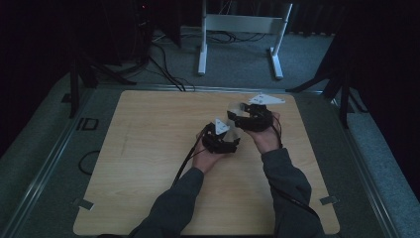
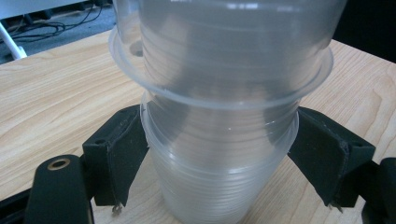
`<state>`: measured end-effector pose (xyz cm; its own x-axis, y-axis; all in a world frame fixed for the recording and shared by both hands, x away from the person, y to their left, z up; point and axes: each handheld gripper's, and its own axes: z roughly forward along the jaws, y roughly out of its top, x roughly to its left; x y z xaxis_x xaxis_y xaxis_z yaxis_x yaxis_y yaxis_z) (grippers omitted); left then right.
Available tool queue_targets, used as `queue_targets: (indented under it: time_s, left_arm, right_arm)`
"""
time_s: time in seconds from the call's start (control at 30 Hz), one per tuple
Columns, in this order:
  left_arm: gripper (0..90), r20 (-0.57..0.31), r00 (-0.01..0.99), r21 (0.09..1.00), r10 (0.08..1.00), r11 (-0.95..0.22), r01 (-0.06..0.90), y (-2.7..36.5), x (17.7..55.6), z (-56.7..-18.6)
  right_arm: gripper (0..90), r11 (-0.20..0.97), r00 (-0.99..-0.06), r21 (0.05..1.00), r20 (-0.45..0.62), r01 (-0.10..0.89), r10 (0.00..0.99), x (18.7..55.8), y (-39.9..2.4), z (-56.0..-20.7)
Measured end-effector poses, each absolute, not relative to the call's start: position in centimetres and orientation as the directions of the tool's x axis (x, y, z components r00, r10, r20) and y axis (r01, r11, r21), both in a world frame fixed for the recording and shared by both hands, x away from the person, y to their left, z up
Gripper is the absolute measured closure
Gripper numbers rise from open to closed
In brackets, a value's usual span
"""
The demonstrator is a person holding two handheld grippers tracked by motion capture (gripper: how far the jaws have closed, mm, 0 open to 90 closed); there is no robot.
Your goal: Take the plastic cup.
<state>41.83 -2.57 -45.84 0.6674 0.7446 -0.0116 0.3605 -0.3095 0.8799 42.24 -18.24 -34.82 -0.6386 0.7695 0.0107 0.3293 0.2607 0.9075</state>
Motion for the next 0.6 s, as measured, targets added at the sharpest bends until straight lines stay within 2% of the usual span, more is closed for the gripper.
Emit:
queue_targets:
  time_s: [0.6]
  left_arm:
    - [20.8,-0.001,0.668,0.877,0.744,-0.32,0.358,-2.5,41.8,-45.9]
  right_arm:
    - [40.8,0.258,-0.634,0.916,-0.004,0.308,0.773,42.1,-18.3,-33.2]
